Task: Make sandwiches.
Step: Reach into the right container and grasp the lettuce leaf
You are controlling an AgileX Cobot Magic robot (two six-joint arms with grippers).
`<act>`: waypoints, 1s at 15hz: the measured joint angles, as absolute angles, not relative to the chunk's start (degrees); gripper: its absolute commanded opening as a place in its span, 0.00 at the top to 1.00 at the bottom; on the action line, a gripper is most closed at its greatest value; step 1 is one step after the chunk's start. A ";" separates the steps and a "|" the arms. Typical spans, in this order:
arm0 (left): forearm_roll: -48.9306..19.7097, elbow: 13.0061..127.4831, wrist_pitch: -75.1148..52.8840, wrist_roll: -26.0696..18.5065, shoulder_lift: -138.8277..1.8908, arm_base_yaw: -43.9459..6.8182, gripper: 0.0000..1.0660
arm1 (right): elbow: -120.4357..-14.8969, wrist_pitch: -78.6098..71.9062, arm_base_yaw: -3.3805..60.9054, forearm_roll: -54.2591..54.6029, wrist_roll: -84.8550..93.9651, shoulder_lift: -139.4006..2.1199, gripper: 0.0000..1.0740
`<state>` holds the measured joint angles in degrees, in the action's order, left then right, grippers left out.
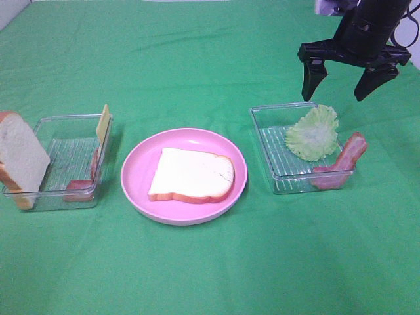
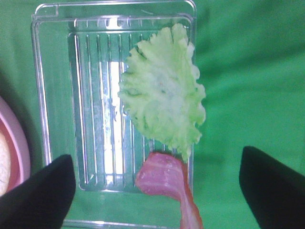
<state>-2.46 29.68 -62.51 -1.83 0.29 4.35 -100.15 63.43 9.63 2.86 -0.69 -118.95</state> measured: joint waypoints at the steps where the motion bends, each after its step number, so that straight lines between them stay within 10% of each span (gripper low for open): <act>1: -2.46 29.68 -62.51 -1.83 0.29 4.35 0.06 | -101.93 63.43 9.51 2.86 -0.69 -120.44 0.17; 15: -2.46 29.68 -62.51 -1.83 0.29 4.35 0.06 | -108.00 65.66 7.56 3.32 -0.63 -130.75 0.27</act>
<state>-2.46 29.68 -62.51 -1.83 0.29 4.35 -108.00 65.66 7.56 3.32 -0.63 -130.75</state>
